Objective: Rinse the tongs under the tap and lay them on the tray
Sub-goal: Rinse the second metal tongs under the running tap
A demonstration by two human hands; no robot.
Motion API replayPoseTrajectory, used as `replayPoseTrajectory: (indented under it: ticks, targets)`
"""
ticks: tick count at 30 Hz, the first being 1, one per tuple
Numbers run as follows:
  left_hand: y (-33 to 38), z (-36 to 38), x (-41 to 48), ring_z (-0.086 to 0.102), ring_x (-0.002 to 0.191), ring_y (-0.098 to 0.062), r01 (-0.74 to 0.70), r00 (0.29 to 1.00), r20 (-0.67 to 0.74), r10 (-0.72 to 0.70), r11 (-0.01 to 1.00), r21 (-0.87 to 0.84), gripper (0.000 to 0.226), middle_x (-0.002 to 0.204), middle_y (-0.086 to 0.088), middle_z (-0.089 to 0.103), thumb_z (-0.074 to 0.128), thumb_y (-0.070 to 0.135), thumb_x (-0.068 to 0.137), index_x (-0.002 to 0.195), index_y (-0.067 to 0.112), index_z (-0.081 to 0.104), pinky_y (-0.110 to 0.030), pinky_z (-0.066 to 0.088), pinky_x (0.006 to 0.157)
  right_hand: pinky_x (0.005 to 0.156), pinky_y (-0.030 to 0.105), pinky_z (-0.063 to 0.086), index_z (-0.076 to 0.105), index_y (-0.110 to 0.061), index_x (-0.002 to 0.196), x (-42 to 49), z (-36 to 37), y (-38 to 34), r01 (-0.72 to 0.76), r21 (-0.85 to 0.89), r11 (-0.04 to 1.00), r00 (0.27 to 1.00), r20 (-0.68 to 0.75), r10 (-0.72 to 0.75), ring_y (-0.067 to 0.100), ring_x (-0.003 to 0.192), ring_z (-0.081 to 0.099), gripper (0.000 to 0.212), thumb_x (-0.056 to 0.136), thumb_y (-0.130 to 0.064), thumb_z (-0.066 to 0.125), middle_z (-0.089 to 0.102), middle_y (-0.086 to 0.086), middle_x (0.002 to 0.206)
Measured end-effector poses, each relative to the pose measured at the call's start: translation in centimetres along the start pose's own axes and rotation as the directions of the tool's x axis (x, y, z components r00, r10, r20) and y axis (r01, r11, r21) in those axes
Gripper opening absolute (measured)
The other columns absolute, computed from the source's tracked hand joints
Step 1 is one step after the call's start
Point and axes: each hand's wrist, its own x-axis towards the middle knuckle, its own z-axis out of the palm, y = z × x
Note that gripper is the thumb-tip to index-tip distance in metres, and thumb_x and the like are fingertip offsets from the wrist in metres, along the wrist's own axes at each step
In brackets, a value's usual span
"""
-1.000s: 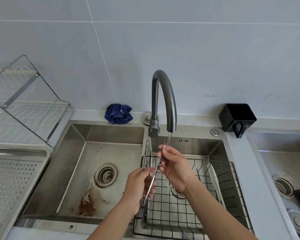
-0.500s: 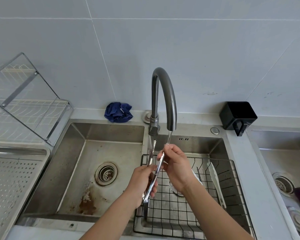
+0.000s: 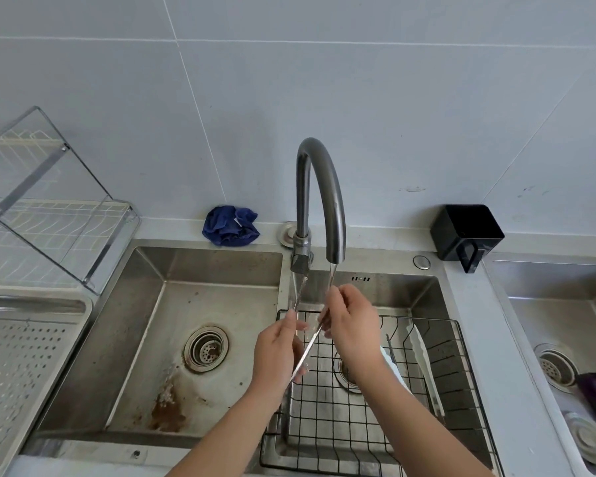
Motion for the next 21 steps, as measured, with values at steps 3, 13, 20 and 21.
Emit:
replayPoseTrajectory:
  ticks: [3,13,20,21]
  targets:
    - [-0.3,-0.2,-0.8,0.051,0.051,-0.015,-0.157,0.983,-0.069,0.171,0.972,0.176,0.035,0.054,0.004,0.052,0.051,0.047,0.1,0.08,0.027,0.071,-0.028,0.044,0.048,0.06,0.054,0.058,0.062,-0.005,0.08,1.0,-0.7,0.2,-0.019,-0.215,0.976,1.0,-0.008,0.018,0.035,0.062,0.067,0.031,0.099,-0.02,0.044,0.067,0.012,0.064]
    - [0.4,-0.3,-0.8,0.053,0.054,-0.018,-0.178,0.971,-0.11,0.211,0.951,0.253,0.033,0.051,0.009,0.05,0.048,0.041,0.103,0.083,0.024,0.069,-0.045,0.05,0.053,0.044,0.028,0.048,0.063,-0.018,0.08,0.6,-0.2,0.6,-0.056,0.101,0.993,0.994,0.095,0.046,0.013,0.055,0.062,0.023,0.101,-0.027,0.057,0.061,-0.004,0.061]
    - [1.0,0.2,-0.2,0.059,0.047,-0.023,-0.088,0.99,-0.103,0.098,0.992,0.093,0.036,0.055,-0.002,0.053,0.048,0.041,0.103,0.081,0.028,0.073,-0.032,0.047,0.042,0.054,0.028,0.046,0.064,-0.01,0.083,0.1,-0.8,-0.3,-0.201,0.563,0.802,0.945,0.327,0.007,0.015,0.064,0.06,0.03,0.097,-0.036,0.062,0.065,0.005,0.076]
    - [1.1,0.4,0.0,0.059,0.045,-0.024,-0.057,0.993,-0.099,0.062,0.997,0.046,0.038,0.055,-0.006,0.054,0.047,0.041,0.104,0.082,0.024,0.073,-0.03,0.046,0.041,0.057,0.03,0.047,0.063,-0.01,0.085,-0.1,-0.8,-0.4,-0.225,0.595,0.771,0.923,0.384,-0.027,0.017,0.066,0.062,0.026,0.094,-0.034,0.064,0.065,0.005,0.077]
